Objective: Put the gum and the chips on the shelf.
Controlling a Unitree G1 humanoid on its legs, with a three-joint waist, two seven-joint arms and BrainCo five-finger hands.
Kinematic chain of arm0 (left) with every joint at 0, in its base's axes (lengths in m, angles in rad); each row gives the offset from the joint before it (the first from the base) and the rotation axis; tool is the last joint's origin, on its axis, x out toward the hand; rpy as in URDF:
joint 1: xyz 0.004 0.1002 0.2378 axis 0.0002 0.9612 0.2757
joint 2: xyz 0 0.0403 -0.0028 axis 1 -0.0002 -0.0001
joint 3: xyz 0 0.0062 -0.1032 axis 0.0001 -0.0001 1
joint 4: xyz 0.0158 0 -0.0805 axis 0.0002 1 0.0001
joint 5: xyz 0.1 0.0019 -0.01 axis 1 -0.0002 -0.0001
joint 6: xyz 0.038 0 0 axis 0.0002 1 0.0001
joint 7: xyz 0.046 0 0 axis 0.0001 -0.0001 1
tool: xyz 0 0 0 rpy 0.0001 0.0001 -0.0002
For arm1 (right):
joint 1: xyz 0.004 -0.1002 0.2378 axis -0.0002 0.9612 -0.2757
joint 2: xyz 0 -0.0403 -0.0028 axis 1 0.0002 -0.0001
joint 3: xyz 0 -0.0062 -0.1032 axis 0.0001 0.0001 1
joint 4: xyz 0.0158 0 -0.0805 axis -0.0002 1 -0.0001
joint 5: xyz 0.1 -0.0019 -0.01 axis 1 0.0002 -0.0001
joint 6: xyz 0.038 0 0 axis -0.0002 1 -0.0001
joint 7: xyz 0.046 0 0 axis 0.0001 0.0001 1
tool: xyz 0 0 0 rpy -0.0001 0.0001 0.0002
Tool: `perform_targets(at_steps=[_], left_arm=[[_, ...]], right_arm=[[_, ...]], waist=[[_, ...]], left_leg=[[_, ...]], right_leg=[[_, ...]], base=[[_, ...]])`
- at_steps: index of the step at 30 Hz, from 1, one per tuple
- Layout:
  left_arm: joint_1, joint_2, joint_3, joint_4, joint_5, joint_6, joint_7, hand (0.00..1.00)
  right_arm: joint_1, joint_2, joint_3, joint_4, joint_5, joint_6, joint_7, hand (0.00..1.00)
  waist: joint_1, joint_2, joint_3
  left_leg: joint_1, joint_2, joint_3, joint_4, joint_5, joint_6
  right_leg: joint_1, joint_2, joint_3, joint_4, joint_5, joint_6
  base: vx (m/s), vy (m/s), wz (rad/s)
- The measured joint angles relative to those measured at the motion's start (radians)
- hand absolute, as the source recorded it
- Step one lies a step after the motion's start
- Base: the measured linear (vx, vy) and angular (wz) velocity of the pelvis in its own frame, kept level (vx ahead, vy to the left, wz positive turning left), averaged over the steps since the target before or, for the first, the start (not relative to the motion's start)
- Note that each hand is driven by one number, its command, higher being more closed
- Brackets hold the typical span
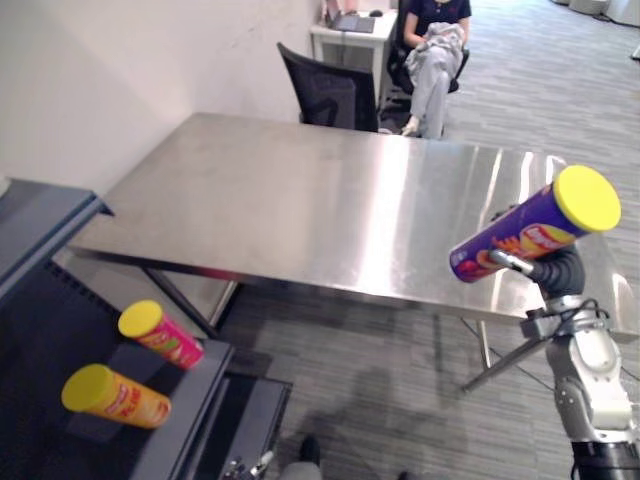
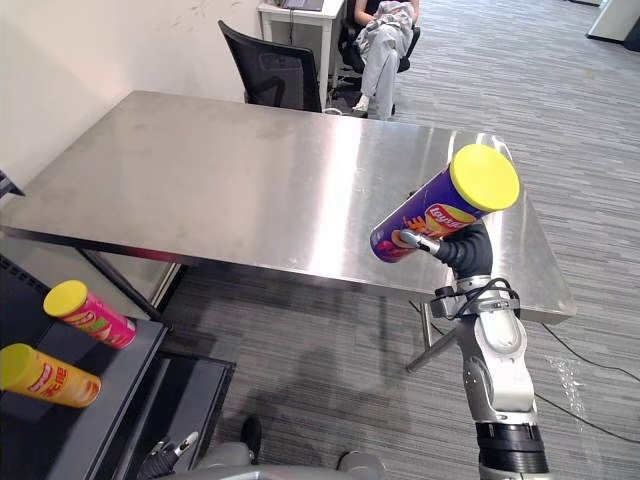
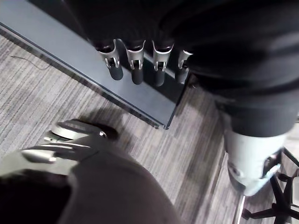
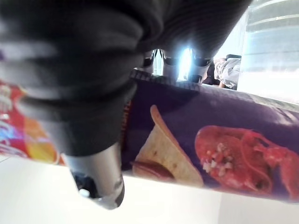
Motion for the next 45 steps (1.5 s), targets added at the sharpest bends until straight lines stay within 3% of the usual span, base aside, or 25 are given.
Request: perform_targets(at_steps=[8, 12, 13, 14, 16, 17, 18, 19, 20, 21, 22, 23, 26, 28, 32, 33, 35, 39, 41, 45], left_arm=[[0.01, -0.014, 0.011, 0.001, -0.009, -0.003, -0.001, 0.0], [0.025, -0.023, 0.031, 0.001, -0.049, -0.031, -0.008, 0.0], [0.029, -0.026, 0.031, 0.0, -0.049, -0.034, -0.009, 0.0], [0.029, -0.029, 0.031, 0.0, -0.049, -0.034, -0.012, 0.0], [0.018, -0.033, 0.041, 0.001, -0.048, -0.039, -0.021, 0.0], [0.014, -0.037, 0.042, 0.001, -0.047, -0.048, -0.028, 0.0], [0.026, -0.051, 0.032, -0.004, -0.048, -0.051, -0.031, 0.0], [0.029, -0.049, 0.026, -0.01, -0.048, -0.054, -0.032, 0.0], [0.027, -0.044, 0.029, -0.016, -0.048, -0.061, -0.036, 0.0], [0.015, -0.039, 0.061, -0.005, -0.047, -0.068, -0.038, 0.0], [0.022, -0.039, 0.07, -0.004, -0.047, -0.07, -0.038, 0.0], [0.042, -0.047, 0.077, 0.01, -0.046, -0.073, -0.039, 0.0], [0.09, -0.07, 0.081, 0.056, -0.048, -0.079, -0.04, 0.0], [0.104, -0.083, 0.09, 0.084, -0.051, -0.078, -0.043, 0.0], [0.113, -0.095, 0.102, 0.108, -0.048, -0.084, -0.05, 0.0], [0.115, -0.093, 0.099, 0.108, -0.045, -0.091, -0.049, 0.0], [0.116, -0.089, 0.092, 0.108, -0.045, -0.095, -0.046, 0.0], [0.126, -0.058, 0.063, 0.07, -0.045, -0.086, -0.03, 0.0], [0.125, -0.05, 0.059, 0.029, -0.05, -0.073, -0.028, 0.0], [0.125, -0.042, 0.061, 0.021, -0.053, -0.066, -0.028, 0.0]], right_arm=[[0.008, 0.0, 0.01, -0.045, -0.005, -0.007, 0.023, 1.0], [0.008, 0.001, 0.058, -0.048, -0.003, -0.007, 0.07, 1.0], [0.008, 0.001, 0.075, -0.048, -0.002, -0.008, 0.085, 1.0], [0.008, 0.0, 0.084, -0.048, -0.002, -0.008, 0.1, 1.0], [0.005, -0.009, 0.071, -0.047, -0.002, -0.019, 0.107, 1.0], [0.0, -0.023, 0.038, -0.041, -0.002, -0.025, 0.105, 1.0], [-0.002, -0.038, 0.015, -0.036, -0.001, -0.028, 0.095, 1.0], [0.001, -0.044, 0.001, -0.029, -0.001, -0.028, 0.095, 1.0], [0.002, -0.049, -0.017, -0.023, -0.001, -0.028, 0.095, 1.0], [0.005, -0.057, -0.063, -0.022, 0.002, -0.033, 0.1, 1.0], [-0.003, -0.054, -0.071, -0.017, 0.004, -0.034, 0.099, 1.0], [-0.004, -0.056, -0.083, -0.016, 0.011, -0.035, 0.096, 1.0], [0.001, -0.058, -0.09, 0.001, 0.012, -0.037, 0.086, 1.0], [0.001, -0.058, -0.09, 0.003, 0.011, -0.036, 0.079, 1.0], [-0.009, -0.051, -0.091, 0.01, 0.007, -0.036, 0.032, 1.0], [-0.015, -0.051, -0.091, 0.012, 0.005, -0.035, 0.018, 1.0], [-0.02, -0.043, -0.105, 0.019, 0.003, -0.034, 0.009, 1.0], [-0.021, -0.012, -0.119, 0.061, 0.0, -0.034, 0.008, 1.0], [-0.019, 0.009, -0.116, 0.062, -0.002, -0.035, 0.017, 1.0], [0.002, 0.03, -0.116, 0.062, -0.029, -0.036, 0.02, 1.0]], waist=[[0.015, 0.022, 0.027], [0.027, 0.029, 0.032], [0.036, 0.035, 0.034], [0.037, 0.04, 0.034], [0.014, 0.023, 0.025], [0.012, 0.052, 0.025], [0.011, 0.077, 0.024], [0.006, 0.074, 0.021], [-0.007, 0.035, -0.001], [-0.034, 0.022, -0.001], [-0.027, 0.03, -0.005], [-0.019, 0.025, -0.005], [-0.027, 0.042, -0.017], [-0.028, 0.046, -0.02], [-0.021, 0.063, -0.041], [-0.023, 0.062, -0.043], [-0.024, 0.061, -0.043], [-0.025, 0.028, -0.052], [-0.021, 0.018, -0.051], [-0.008, -0.004, -0.055]], left_leg=[[-0.018, 0.032, -0.025, 0.036, -0.009, -0.011], [-0.038, 0.054, -0.021, 0.067, -0.017, -0.01], [-0.045, 0.061, -0.006, 0.072, -0.035, 0.019], [-0.053, 0.08, 0.065, 0.07, -0.073, 0.091], [-0.079, 0.121, 0.214, 0.125, -0.118, 0.173], [-0.131, 0.175, 0.308, 0.306, -0.105, 0.208], [-0.156, 0.188, 0.377, 0.358, -0.037, 0.22], [-0.155, 0.16, 0.371, 0.317, 0.013, 0.205], [-0.125, 0.079, 0.327, 0.152, 0.121, 0.17], [-0.112, 0.07, 0.366, 0.198, 0.047, 0.205], [-0.094, 0.092, 0.406, 0.269, -0.004, 0.197], [-0.043, 0.127, 0.455, 0.329, -0.053, 0.161], [0.084, 0.191, 0.484, 0.314, -0.053, 0.119], [0.13, 0.204, 0.495, 0.263, -0.032, 0.09], [0.198, 0.152, 0.533, 0.015, -0.024, 0.035], [0.216, 0.133, 0.551, -0.054, -0.023, 0.0], [0.245, 0.107, 0.562, -0.12, -0.035, -0.022], [0.264, 0.041, 0.561, -0.173, -0.042, -0.03], [0.26, 0.022, 0.561, -0.172, -0.073, -0.014], [0.243, -0.002, 0.558, -0.16, -0.112, 0.006]], right_leg=[[-0.004, 0.023, -0.01, 0.041, -0.016, -0.022], [-0.003, 0.044, -0.015, 0.048, -0.026, -0.032], [-0.002, 0.056, -0.021, 0.049, -0.027, -0.036], [-0.001, 0.057, -0.03, 0.039, -0.022, -0.04], [0.015, 0.033, -0.1, -0.02, 0.012, -0.067], [0.011, 0.028, -0.164, 0.019, 0.008, -0.072], [-0.019, 0.014, -0.202, 0.126, -0.033, -0.088], [-0.031, 0.001, -0.2, 0.134, -0.068, -0.093], [-0.042, -0.001, -0.188, 0.065, -0.075, -0.109], [-0.023, -0.04, -0.263, 0.036, -0.039, -0.099], [-0.017, -0.05, -0.288, 0.038, -0.037, -0.097], [-0.004, -0.073, -0.336, 0.043, -0.035, -0.093], [0.015, -0.093, -0.454, 0.013, -0.024, -0.079], [0.008, -0.097, -0.509, -0.003, -0.013, -0.067], [-0.031, -0.117, -0.582, 0.003, 0.035, -0.059], [-0.046, -0.133, -0.592, 0.03, 0.043, -0.059], [-0.057, -0.158, -0.59, 0.064, 0.059, -0.053], [-0.057, -0.214, -0.563, 0.075, 0.113, -0.034], [-0.056, -0.223, -0.538, 0.051, 0.161, -0.03], [-0.056, -0.236, -0.509, 0.011, 0.198, -0.019]], base=[[-0.04, -0.034, 0.03], [0.0, -0.056, 0.01], [-0.01, -0.111, 0.14], [0.01, -0.129, 0.27], [0.01, -0.08, 0.93], [0.0, -0.049, 1.5], [-0.01, -0.021, 1.38], [-0.11, -0.09, 1.61], [-0.14, -0.09, 2.21], [-0.18, -0.13, 2.09], [-0.1, -0.117, 1.96], [-0.11, -0.091, 1.41], [-0.1, 0.016, 1.32], [-0.13, 0.11, 1.0], [-0.12, 0.221, 0.59], [-0.11, 0.33, 0.33], [-0.06, 0.307, 0.24], [-0.09, 0.225, 0.22], [-0.12, 0.17, 0.09], [-0.09, 0.098, -0.01]])
